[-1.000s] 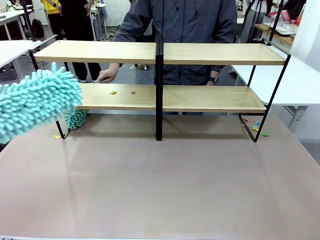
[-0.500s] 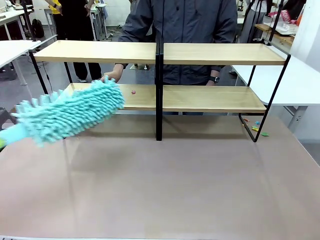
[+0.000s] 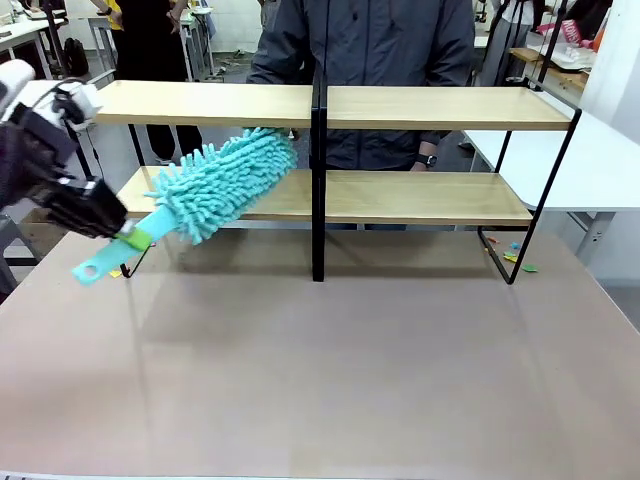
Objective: Clean the shelves.
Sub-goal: Clean another randomly selected level of the Shelf with the Duster.
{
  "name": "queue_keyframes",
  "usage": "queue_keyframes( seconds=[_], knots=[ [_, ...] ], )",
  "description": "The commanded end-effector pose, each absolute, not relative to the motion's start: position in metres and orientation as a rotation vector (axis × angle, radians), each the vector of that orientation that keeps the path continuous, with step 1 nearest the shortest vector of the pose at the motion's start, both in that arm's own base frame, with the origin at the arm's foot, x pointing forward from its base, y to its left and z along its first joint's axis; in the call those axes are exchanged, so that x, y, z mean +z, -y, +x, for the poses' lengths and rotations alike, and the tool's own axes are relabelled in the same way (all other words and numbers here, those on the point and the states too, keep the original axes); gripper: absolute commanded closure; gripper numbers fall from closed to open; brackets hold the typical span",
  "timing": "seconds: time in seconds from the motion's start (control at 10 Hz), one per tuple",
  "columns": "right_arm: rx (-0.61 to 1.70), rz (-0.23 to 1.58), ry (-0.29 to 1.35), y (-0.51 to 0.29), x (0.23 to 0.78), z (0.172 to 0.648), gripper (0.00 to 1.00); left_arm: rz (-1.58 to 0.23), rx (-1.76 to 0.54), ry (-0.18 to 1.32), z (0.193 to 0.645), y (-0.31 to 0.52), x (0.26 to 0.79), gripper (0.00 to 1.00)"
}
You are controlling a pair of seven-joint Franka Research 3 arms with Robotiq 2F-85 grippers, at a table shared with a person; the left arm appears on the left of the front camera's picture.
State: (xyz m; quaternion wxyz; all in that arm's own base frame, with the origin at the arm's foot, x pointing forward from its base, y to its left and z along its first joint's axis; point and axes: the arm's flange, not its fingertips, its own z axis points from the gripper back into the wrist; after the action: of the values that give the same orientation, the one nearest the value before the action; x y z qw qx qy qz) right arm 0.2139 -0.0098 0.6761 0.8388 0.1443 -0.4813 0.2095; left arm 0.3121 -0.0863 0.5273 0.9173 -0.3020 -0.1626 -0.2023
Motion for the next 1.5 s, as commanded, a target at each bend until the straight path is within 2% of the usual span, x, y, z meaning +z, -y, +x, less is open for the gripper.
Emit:
queue_keyframes(
  seconds=[0.0,0.4,0.7,1.0,1.2,1.4],
  knots=[
    [0.444,0.309,1.018,0.010,0.675,0.213,0.00,-0.616,-0.383,0.341,0.328,0.120,0.514,1.00],
    [0.444,0.309,1.018,0.010,0.675,0.213,0.00,-0.569,-0.324,0.415,0.366,0.171,0.511,1.00],
    [0.444,0.309,1.018,0.010,0.675,0.213,0.00,-0.478,-0.237,0.448,0.399,0.181,0.492,1.00],
    [0.444,0.309,1.018,0.010,0.675,0.213,0.00,-0.383,-0.225,0.470,0.414,0.187,0.489,1.00],
    [0.444,0.309,1.018,0.010,0.675,0.213,0.00,-0.298,-0.203,0.356,0.420,0.185,0.486,1.00],
    [0.444,0.309,1.018,0.010,0.675,0.213,0.00,-0.278,-0.177,0.332,0.420,0.176,0.495,1.00]
  ],
)
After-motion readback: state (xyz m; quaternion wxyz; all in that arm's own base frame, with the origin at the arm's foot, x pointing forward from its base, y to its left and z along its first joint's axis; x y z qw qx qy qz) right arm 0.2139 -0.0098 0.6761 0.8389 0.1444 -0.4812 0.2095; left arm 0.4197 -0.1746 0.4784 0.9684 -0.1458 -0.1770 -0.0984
